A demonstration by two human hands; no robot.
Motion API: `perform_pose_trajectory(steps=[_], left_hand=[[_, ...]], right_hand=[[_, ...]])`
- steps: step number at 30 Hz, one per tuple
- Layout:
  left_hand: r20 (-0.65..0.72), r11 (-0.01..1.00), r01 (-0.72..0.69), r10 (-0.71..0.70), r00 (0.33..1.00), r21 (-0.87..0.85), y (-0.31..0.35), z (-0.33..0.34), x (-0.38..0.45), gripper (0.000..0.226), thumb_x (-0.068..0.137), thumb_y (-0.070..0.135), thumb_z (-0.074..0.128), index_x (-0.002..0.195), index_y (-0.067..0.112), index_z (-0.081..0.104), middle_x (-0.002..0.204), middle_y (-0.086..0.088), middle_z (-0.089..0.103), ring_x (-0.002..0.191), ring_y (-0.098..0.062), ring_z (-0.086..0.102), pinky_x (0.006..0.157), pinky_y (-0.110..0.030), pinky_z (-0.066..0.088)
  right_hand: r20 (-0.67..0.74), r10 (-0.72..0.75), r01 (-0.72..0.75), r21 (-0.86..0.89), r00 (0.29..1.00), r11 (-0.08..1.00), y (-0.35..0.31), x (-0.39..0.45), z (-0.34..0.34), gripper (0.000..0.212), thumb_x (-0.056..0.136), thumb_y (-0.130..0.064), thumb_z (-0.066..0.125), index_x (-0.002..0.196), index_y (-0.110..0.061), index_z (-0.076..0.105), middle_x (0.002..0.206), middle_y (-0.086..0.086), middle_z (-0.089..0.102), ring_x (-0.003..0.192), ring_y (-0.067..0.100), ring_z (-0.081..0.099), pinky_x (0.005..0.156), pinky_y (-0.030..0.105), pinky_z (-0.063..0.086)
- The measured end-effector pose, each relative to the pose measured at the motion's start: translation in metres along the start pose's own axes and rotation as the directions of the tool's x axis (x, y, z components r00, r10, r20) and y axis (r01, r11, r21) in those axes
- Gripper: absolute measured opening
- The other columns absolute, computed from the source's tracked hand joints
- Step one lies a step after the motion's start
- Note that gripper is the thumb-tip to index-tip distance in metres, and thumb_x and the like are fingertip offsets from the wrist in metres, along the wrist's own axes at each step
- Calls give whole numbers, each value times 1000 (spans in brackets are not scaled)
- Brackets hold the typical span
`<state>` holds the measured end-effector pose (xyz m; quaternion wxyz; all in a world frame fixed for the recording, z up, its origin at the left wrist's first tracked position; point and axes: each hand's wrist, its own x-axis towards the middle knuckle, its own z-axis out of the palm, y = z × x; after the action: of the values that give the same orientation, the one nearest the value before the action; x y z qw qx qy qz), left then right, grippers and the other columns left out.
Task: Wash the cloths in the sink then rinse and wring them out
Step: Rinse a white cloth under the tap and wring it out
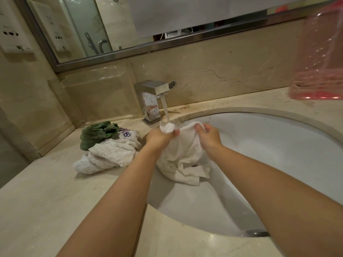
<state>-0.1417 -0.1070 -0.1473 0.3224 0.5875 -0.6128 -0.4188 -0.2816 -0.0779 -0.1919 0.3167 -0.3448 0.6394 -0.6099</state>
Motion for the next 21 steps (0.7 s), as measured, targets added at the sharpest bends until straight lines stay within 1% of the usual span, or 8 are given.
perform_pose_trajectory(steps=[4, 7, 9, 12, 13, 17, 19, 21], left_hand=[[-27, 953, 9, -18, 999, -302, 3, 1, 7, 33, 91, 34, 65, 113, 10, 61, 108, -8, 67, 102, -26, 64, 97, -43, 49], [-82, 942, -3, -26, 996, -337, 4, 2, 8, 31, 93, 37, 61, 110, 12, 59, 98, -5, 67, 91, -23, 64, 89, -35, 51], [-121, 933, -1, -45, 992, -360, 3, 1, 12, 40, 93, 43, 59, 114, 10, 59, 101, -7, 67, 93, -23, 64, 88, -35, 51], [-137, 870, 33, -115, 984, -492, 4, -6, 13, 45, 92, 47, 59, 113, 7, 62, 103, -9, 68, 97, -24, 64, 95, -39, 51], [-142, 844, 35, -130, 981, -535, 4, -8, 14, 41, 92, 45, 60, 108, 8, 63, 100, -8, 68, 95, -23, 65, 95, -38, 51], [-141, 756, -16, -102, 985, -654, 9, -9, 10, 29, 93, 40, 60, 86, 11, 61, 84, -5, 65, 84, -20, 64, 88, -35, 51], [-114, 727, -48, -41, 993, -685, 11, -8, 8, 27, 93, 38, 60, 87, 12, 62, 89, -7, 68, 93, -22, 66, 92, -38, 52], [-109, 741, -77, 5, 994, -667, 11, -7, 8, 26, 93, 38, 60, 91, 12, 64, 92, -6, 69, 96, -22, 66, 94, -39, 52]], right_hand=[[36, 88, -86, -47, 995, 995, 4, 4, -1, 31, 97, -31, 55, 107, -4, 63, 106, 13, 65, 104, 32, 61, 92, 39, 48], [111, 115, -102, -117, 987, 988, 5, 2, 0, 27, 96, -33, 57, 105, -8, 62, 100, 7, 60, 94, 26, 58, 77, 29, 43], [210, 107, -85, -109, 972, 990, 4, 1, 2, 22, 92, -32, 63, 103, -13, 59, 103, 5, 61, 95, 22, 57, 78, 28, 45], [416, 151, -159, -14, 897, 987, 5, 4, 4, 51, 77, -31, 79, 122, -22, 56, 122, 1, 59, 114, 22, 54, 100, 37, 45], [452, 172, -197, 10, 875, 980, 5, 7, 5, 56, 75, -28, 80, 125, -20, 57, 123, 2, 60, 113, 22, 55, 99, 38, 46], [526, 263, -219, -146, 809, 965, 3, 4, -1, 21, 84, -23, 73, 98, -8, 65, 86, 4, 62, 73, 15, 54, 66, 25, 42], [597, 374, -265, -265, 710, 927, 5, 0, -5, 27, 89, -32, 67, 102, -8, 63, 87, 4, 62, 79, 17, 56, 72, 27, 45], [600, 356, -262, -241, 717, 934, 7, 1, -4, 29, 94, -33, 60, 108, -9, 63, 91, 3, 64, 85, 19, 59, 78, 29, 49]])
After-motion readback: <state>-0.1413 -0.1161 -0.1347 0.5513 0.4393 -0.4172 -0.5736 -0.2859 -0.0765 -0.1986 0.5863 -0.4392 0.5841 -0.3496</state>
